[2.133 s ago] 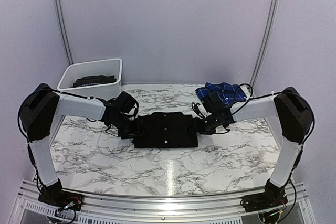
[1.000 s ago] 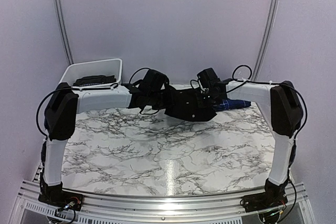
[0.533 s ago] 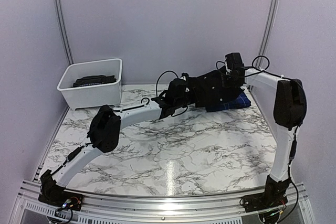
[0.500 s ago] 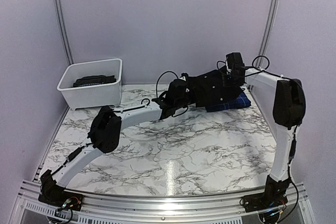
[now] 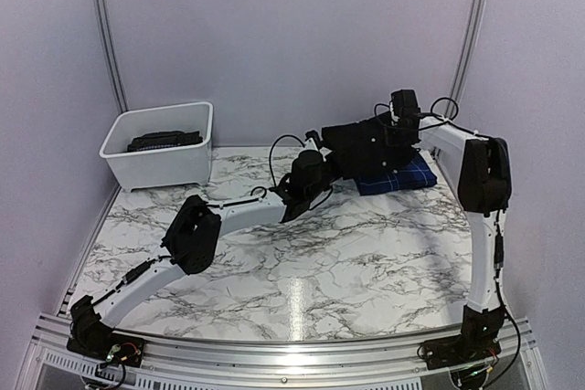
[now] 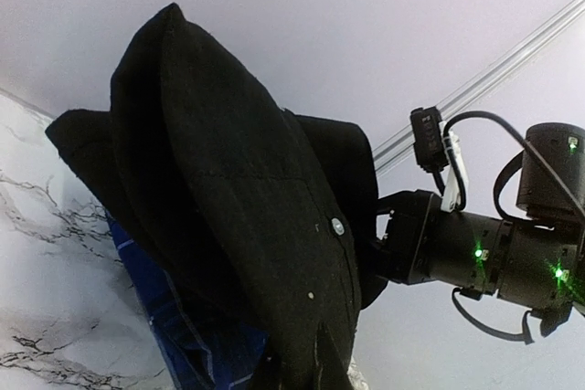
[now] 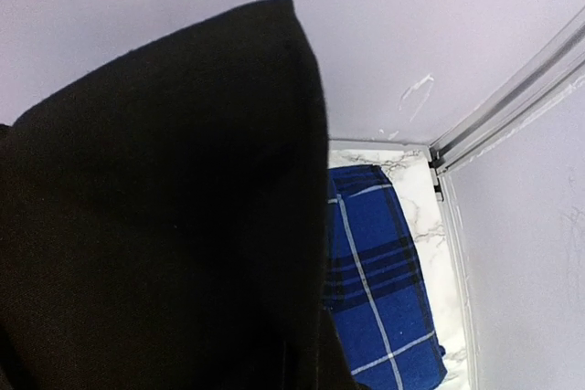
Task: Fold and stack the long sleeve shirts
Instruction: Place the square-folded shirt on the square-folded shirt.
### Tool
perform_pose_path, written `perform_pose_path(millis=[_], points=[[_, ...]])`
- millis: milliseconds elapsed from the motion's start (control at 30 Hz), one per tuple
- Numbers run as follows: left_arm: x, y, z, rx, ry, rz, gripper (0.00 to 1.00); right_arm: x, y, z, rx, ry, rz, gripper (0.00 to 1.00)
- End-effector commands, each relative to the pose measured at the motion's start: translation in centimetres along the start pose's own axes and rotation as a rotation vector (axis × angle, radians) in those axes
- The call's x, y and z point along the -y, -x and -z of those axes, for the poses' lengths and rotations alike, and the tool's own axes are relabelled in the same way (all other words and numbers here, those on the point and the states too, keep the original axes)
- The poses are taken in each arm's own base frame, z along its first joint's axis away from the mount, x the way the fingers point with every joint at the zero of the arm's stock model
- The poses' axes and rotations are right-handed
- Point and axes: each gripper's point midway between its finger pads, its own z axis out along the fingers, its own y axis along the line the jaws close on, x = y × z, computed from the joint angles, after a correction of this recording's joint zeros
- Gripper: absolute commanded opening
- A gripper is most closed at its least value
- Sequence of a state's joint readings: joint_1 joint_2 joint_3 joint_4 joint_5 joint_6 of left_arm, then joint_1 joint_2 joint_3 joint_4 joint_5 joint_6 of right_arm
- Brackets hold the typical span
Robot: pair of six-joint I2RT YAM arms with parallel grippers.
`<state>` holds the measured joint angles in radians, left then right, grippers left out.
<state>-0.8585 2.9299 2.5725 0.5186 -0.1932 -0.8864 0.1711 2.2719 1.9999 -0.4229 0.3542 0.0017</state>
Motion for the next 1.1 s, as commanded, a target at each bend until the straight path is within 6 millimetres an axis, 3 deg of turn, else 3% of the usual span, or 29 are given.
perform_pose_path(millis=[0, 100, 167, 233, 367, 533, 667, 800, 833, 867, 933, 967, 1033, 1067], points=[[0.9, 2.6, 0.0, 0.122, -0.052, 0.074, 0.0, 4.1, 2.1, -0.6, 0.037, -0.111, -0.008, 0.0], [0.3, 2.3, -0.1, 0.111, -0.047, 0.085, 0.04, 5.9, 1.6, -1.4, 0.028, -0.148, -0.014, 0.0], [0.0, 2.0, -0.1, 0.096, -0.048, 0.09, 0.21, 7.7, 1.4, -2.1, 0.023, -0.172, -0.024, 0.0], [-0.5, 1.5, -0.1, 0.071, -0.046, 0.103, 0.45, 9.2, 1.3, -2.7, 0.02, -0.184, -0.029, 0.0], [-0.7, 0.5, 0.0, 0.01, -0.053, 0.11, 0.47, 11.6, 0.8, -4.7, 0.008, -0.143, -0.043, 0.0], [-1.1, 0.1, 0.3, -0.049, -0.049, 0.107, 0.49, 10.9, -0.6, -6.7, -0.036, -0.066, -0.02, 0.02], [-0.1, 0.8, 0.7, -0.084, -0.062, 0.072, 0.54, 10.7, -0.7, -6.6, -0.046, -0.056, -0.036, 0.47], [1.5, 2.2, 1.6, -0.12, -0.071, 0.016, 0.72, 11.8, 0.4, -4.9, -0.038, -0.094, -0.068, 0.77], [1.8, 2.8, 1.9, -0.125, -0.063, -0.005, 0.78, 11.9, 0.9, -4.3, -0.031, -0.089, -0.081, 0.9], [2.4, 3.0, 2.3, -0.146, -0.067, -0.025, 0.83, 11.8, 1.5, -3.6, -0.02, -0.085, -0.093, 0.97], [3.0, 3.9, 3.2, -0.164, -0.054, -0.068, 0.98, 11.5, 2.3, -2.2, -0.004, -0.092, -0.099, 0.99], [4.2, 5.1, 3.8, -0.158, -0.058, -0.093, 0.99, 11.2, 2.4, -1.5, 0.0, -0.092, -0.096, 0.98], [4.4, 6.2, 4.9, -0.162, -0.037, -0.119, 0.99, 10.8, 2.6, -0.3, 0.008, -0.094, -0.095, 0.99], [4.4, 6.9, 5.4, -0.162, -0.028, -0.127, 0.99, 9.6, 3.0, 0.7, 0.021, -0.09, -0.085, 0.99]])
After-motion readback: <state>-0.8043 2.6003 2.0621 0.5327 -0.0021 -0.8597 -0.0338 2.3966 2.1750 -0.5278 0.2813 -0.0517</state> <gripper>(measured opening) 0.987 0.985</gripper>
